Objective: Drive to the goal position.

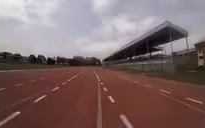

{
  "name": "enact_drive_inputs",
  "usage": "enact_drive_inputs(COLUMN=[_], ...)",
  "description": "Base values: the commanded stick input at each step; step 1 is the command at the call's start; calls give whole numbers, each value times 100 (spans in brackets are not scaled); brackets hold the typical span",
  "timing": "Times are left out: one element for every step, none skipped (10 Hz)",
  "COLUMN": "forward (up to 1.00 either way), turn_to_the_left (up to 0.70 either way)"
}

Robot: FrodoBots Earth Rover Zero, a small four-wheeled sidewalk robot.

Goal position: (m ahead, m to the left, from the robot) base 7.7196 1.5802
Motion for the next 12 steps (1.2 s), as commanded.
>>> enact_drive_inputs(forward=[45, 45, 45, 45, 45, 45, 45, 45, 45, 45, 45, 45], turn_to_the_left=[1, 1, 1, 1, 1, 1, 1, 1, 1, 1, 1, 1])
